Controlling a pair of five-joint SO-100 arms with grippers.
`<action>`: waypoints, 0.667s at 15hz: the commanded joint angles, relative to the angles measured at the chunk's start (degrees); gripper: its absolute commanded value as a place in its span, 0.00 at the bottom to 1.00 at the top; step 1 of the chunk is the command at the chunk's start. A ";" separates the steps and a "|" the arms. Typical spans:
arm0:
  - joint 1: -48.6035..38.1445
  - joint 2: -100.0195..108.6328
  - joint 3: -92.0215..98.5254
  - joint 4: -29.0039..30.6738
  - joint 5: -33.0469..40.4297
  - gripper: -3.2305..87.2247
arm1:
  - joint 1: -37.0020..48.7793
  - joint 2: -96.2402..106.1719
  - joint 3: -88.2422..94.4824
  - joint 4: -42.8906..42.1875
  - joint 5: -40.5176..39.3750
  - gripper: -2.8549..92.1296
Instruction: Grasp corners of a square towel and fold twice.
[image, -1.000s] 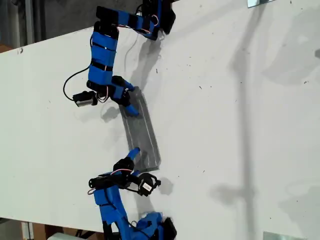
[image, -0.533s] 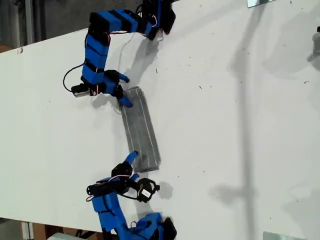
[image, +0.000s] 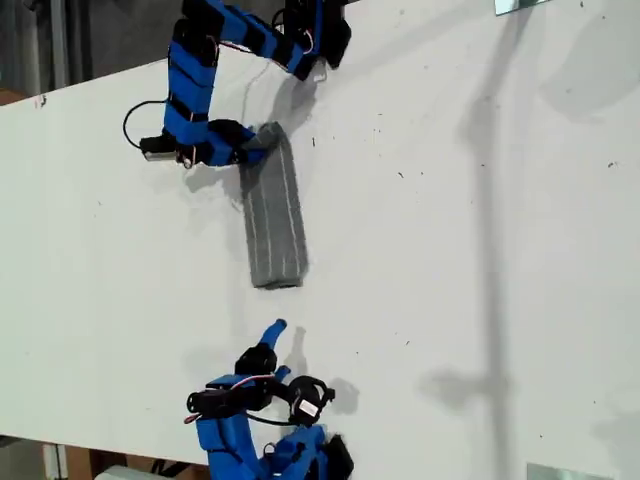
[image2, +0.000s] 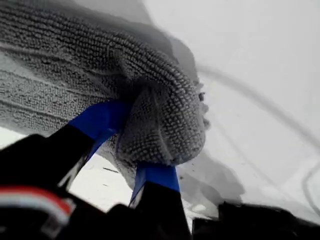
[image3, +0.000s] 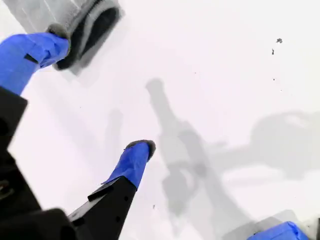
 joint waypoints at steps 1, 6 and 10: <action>2.64 6.33 3.78 -2.20 -3.34 0.49 | -0.79 11.87 6.50 0.70 5.89 0.03; 5.89 24.79 24.35 -8.70 -10.02 0.47 | -11.51 32.26 -1.49 13.36 13.71 0.03; 7.65 31.46 35.33 -17.49 -12.66 0.40 | -19.69 23.91 -17.75 8.44 10.55 0.03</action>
